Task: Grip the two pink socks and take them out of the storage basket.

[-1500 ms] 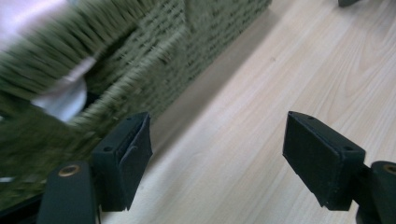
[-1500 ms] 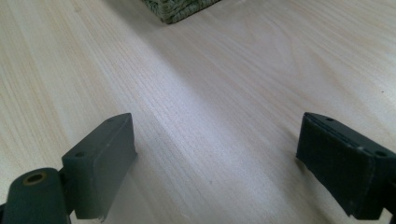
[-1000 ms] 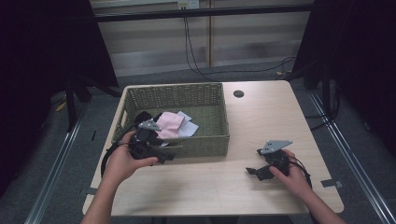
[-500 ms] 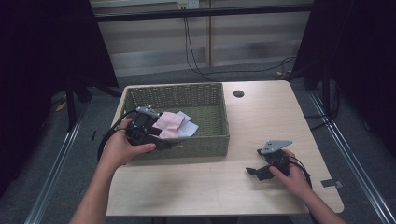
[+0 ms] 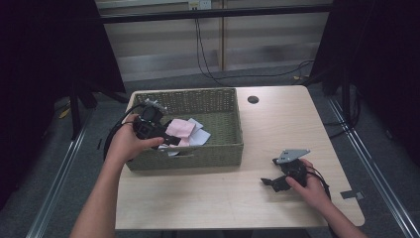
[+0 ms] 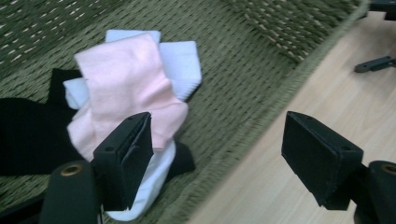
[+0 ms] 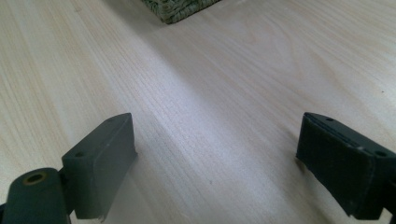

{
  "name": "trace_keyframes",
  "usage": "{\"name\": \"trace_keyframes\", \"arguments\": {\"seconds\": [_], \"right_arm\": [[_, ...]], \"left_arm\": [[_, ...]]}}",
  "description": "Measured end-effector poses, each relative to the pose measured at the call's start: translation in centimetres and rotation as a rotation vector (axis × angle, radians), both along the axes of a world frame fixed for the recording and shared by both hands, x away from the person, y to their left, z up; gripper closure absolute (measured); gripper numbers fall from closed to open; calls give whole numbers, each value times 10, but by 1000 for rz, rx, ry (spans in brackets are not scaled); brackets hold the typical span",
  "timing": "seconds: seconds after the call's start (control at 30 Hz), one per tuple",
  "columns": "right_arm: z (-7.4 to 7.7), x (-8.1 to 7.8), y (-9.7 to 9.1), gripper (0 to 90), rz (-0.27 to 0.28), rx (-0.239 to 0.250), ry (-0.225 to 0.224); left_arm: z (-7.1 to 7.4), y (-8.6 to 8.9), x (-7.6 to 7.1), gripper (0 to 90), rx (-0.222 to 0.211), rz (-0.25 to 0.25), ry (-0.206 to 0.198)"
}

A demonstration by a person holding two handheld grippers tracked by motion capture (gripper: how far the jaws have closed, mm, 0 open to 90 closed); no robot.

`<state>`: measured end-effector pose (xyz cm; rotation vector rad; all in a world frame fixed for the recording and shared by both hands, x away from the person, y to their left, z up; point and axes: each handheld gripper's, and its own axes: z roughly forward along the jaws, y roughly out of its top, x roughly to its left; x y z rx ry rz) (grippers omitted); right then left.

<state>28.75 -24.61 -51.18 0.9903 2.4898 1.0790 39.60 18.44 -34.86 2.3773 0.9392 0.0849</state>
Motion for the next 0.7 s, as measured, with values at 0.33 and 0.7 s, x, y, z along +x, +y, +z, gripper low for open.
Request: {"name": "trace_keyframes", "arguments": {"seconds": [0.33, 0.7], "right_arm": [[0, 0, 0, 107, 0, 0, 0], [0, 0, 0, 107, -2, 2, 1]], "left_arm": [[-11, 6, 25, 248, 19, 79, 21], [-31, 4, 48, 252, 56, 143, 54]]}}
